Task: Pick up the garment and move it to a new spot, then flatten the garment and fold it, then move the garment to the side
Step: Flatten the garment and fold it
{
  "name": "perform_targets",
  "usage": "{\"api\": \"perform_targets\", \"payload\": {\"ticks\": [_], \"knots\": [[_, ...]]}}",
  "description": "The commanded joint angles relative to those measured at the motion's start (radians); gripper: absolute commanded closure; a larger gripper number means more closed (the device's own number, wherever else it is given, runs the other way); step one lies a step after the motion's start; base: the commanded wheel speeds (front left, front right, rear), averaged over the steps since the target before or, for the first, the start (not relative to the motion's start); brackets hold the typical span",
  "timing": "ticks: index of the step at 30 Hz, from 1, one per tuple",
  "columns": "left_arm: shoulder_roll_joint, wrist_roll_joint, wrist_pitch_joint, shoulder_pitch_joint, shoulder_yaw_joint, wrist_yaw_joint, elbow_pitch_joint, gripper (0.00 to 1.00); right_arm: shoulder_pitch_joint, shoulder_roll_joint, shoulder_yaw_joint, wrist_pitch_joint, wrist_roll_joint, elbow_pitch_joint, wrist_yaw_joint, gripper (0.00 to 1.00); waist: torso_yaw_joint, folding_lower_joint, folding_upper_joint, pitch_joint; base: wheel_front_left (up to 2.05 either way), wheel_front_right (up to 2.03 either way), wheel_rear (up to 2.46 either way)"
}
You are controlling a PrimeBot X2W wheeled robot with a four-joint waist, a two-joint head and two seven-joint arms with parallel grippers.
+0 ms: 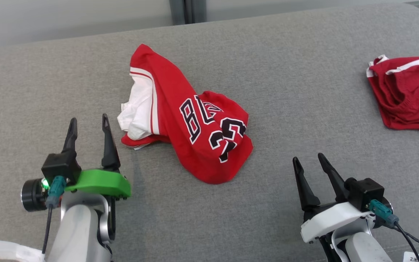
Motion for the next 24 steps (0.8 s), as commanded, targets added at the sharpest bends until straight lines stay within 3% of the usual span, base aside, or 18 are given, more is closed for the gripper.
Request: {"api": "perform_targets", "payload": {"ticks": [1,11,21,22,23,24], "knots": [[-0.002,-0.007,0.001,0.041,-0.012,-0.004,-0.017,0.0,0.003,-0.005,0.006,0.002,0.014,0.02,0.0,0.0,0.074,-0.0001,0.0,-0.054,0.0,0.0,0.0],[-0.004,-0.066,0.0,0.144,-0.14,0.043,-0.104,0.0,-0.151,-0.006,0.05,0.023,-0.033,0.215,0.0,0.0,0.195,-0.0001,0.0,-0.044,0.0,0.0,0.0],[-0.004,-0.077,0.0,0.167,-0.183,0.074,-0.122,0.0,-0.296,-0.018,0.097,0.056,-0.001,0.474,0.0,0.03,0.263,-0.0001,0.0,-0.045,0.0,0.0,0.0],[-0.004,-0.078,0.0,0.169,-0.183,0.075,-0.122,0.0,-0.304,-0.016,0.106,0.052,0.008,0.493,0.0,0.55,0.263,-0.0001,0.0,-0.047,0.0,0.0,0.0],[-0.004,-0.079,0.0,0.171,-0.182,0.078,-0.123,0.0,-0.309,-0.015,0.113,0.049,0.019,0.505,0.0,0.89,0.261,-0.0001,0.0,-0.05,0.0,0.0,0.0],[-0.004,-0.079,0.0,0.175,-0.18,0.082,-0.123,0.0,-0.314,-0.015,0.122,0.043,0.033,0.516,0.0,1.0,0.257,-0.0001,0.0,-0.054,0.0,0.0,0.0]]}}
